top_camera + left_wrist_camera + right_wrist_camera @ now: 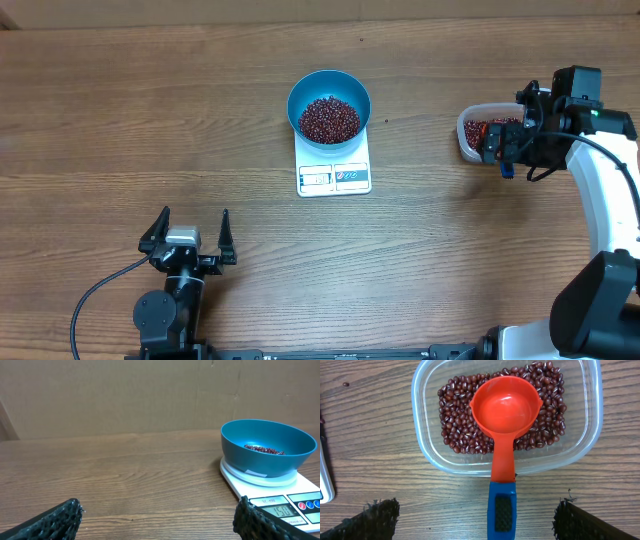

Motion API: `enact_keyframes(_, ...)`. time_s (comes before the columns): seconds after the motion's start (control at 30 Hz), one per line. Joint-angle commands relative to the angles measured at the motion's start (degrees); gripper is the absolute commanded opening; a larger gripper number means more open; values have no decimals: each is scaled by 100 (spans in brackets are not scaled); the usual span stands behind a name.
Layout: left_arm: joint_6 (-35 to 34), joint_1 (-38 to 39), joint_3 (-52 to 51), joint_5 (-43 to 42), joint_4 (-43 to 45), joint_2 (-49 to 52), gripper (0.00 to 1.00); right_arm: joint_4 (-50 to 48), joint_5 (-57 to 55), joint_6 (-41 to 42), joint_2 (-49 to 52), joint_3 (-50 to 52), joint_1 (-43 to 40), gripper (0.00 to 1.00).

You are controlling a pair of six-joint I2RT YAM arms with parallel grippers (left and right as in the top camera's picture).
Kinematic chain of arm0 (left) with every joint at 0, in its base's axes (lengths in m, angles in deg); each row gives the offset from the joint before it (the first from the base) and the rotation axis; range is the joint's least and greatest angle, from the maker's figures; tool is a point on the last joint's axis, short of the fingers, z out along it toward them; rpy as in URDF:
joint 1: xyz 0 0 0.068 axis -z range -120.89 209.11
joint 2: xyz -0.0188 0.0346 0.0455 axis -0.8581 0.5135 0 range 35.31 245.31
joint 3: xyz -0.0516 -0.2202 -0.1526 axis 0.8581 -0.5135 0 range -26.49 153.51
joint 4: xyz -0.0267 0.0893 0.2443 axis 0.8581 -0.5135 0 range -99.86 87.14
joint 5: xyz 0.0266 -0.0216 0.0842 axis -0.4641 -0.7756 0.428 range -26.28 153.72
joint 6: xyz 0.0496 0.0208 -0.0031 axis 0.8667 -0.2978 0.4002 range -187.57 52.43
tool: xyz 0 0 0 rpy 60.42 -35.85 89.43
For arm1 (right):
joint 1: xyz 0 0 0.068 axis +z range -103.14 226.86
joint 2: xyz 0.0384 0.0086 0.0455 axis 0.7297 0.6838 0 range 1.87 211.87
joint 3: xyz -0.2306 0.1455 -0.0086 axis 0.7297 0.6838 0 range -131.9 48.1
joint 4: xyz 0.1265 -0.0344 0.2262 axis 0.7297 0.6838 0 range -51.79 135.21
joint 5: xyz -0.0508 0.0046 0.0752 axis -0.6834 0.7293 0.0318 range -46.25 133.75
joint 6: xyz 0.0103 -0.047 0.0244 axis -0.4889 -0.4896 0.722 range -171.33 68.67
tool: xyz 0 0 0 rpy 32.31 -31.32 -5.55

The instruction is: Scoop item into bowl and weigh 150g on scale

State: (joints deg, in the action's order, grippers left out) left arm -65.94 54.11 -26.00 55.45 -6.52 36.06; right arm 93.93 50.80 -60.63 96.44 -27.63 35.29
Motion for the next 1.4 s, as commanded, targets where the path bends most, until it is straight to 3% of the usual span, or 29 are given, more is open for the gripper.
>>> enact_keyframes(0.0,-55,-35,-22,81,-17,-50,100,-15,13,-39,-20,13,-7,100)
enact_keyframes(1.0,-55,-35,-22,81,-17,-50,100,-286,-490,-39,-468,13,-7,100)
enact_keyframes(1.2,-55,-35,-22,81,-20,-50,100,-1687,597,-17,-1099,402,0,100)
enact_keyframes(1.37,-55,-35,-22,81,-17,-50,100,-3397,916,400,-1860,1456,142,100)
